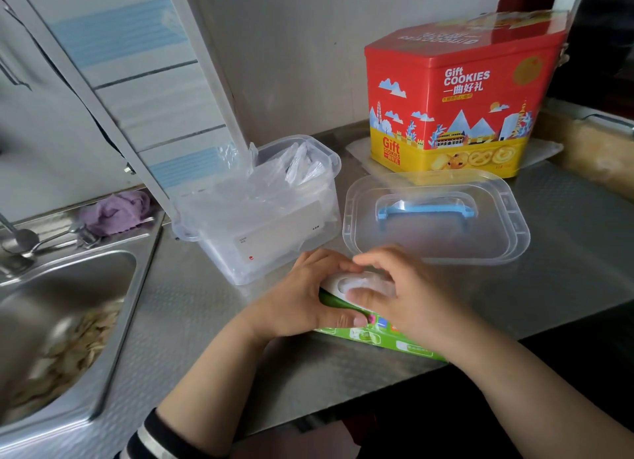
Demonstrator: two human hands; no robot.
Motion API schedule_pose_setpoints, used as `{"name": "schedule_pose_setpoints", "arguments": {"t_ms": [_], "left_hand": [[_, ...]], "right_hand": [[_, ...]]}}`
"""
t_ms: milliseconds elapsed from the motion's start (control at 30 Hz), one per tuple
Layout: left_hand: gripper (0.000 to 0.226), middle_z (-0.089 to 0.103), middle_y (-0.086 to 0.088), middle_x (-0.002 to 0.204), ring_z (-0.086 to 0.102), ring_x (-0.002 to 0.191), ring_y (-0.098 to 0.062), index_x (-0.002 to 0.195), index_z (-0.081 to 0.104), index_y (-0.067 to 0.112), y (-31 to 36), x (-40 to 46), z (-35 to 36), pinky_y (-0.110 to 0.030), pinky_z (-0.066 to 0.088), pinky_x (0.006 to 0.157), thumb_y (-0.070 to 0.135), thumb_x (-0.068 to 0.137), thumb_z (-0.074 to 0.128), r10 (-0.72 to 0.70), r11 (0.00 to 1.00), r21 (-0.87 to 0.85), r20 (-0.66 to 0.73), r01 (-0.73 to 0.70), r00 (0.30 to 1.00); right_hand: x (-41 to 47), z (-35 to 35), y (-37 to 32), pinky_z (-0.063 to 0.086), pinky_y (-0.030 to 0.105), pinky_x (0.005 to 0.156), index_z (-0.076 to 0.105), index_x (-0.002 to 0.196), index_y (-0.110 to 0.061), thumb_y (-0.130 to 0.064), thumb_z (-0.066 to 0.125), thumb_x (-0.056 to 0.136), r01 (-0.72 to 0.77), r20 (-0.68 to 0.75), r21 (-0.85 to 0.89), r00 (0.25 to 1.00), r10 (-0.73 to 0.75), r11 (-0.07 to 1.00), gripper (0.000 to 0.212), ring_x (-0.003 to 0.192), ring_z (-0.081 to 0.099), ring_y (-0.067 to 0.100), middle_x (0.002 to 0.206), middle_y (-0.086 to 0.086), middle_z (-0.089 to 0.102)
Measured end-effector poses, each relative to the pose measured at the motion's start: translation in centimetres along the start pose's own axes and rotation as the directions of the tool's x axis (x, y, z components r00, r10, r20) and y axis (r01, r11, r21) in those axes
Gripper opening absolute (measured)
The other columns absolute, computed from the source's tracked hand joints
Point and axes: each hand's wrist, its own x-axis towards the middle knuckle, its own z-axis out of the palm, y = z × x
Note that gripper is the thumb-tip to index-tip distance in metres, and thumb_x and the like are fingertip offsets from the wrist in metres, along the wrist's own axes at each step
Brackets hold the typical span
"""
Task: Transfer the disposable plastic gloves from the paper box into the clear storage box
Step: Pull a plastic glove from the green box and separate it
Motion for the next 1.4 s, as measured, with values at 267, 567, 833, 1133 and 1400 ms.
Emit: {"name": "schedule_pose_setpoints", "arguments": {"t_ms": [267,567,833,1133,1400], "left_hand": [[0.054,0.05,0.017,0.115,0.038,0.117,-0.003,0.105,0.05,0.046,-0.1,0.1,0.1,-0.006,0.028,0.094,0.066,0.058,0.071,0.003,1.0,0.03,0.002,-0.003,1.0],[0.082,0.049,0.014,0.123,0.038,0.126,-0.009,0.128,0.051,0.029,-0.4,0.2,0.0,-0.015,0.031,0.105,0.063,0.057,0.078,-0.026,1.0,-0.011,-0.001,0.026,1.0],[0.056,0.045,0.027,0.12,0.038,0.123,-0.004,0.104,0.048,0.05,-0.4,0.2,0.2,-0.009,0.028,0.101,0.067,0.058,0.075,-0.051,0.999,0.017,-0.017,0.051,0.999],[0.074,0.046,0.019,0.116,0.034,0.114,-0.001,0.127,0.054,0.029,0.0,0.1,0.4,-0.001,0.024,0.095,0.057,0.063,0.079,-0.05,0.996,0.078,-0.004,0.051,0.999],[0.046,0.045,0.028,0.109,0.036,0.113,-0.004,0.096,0.047,0.052,0.0,0.0,0.6,-0.005,0.026,0.096,0.064,0.06,0.074,-0.067,0.993,0.092,-0.051,0.071,0.996]], "right_hand": [[0.3,-0.4,-1.4,0.053,0.03,0.079,0.073,0.074,-0.031,-0.015,0.075,0.08,-0.016,-0.062,0.325,0.997,0.039,0.946,0.017,0.083,0.068,0.009,0.084,-0.011,0.073],[0.7,-1.5,-1.6,0.052,0.035,0.09,0.078,0.079,-0.019,-0.044,0.084,0.056,-0.043,-0.128,0.782,0.965,0.229,0.621,0.034,0.085,0.068,0.014,0.087,0.003,0.075],[1.5,-4.4,-3.4,0.048,0.031,0.095,0.068,0.101,-0.028,-0.076,0.071,0.051,-0.011,-0.114,0.57,0.989,0.093,0.822,0.069,0.106,0.065,0.007,0.112,-0.008,0.071],[0.2,-2.9,-1.8,0.033,0.03,0.06,0.061,0.067,-0.005,-0.022,0.07,0.086,-0.211,-0.07,0.133,0.973,0.221,0.968,0.026,0.056,0.041,0.011,0.057,0.0,0.051],[1.0,-2.2,-2.3,0.048,0.037,0.082,0.075,0.075,-0.018,-0.003,0.064,0.087,-0.204,-0.13,0.685,0.91,0.393,0.7,0.022,0.08,0.061,0.023,0.079,0.004,0.073]]}}
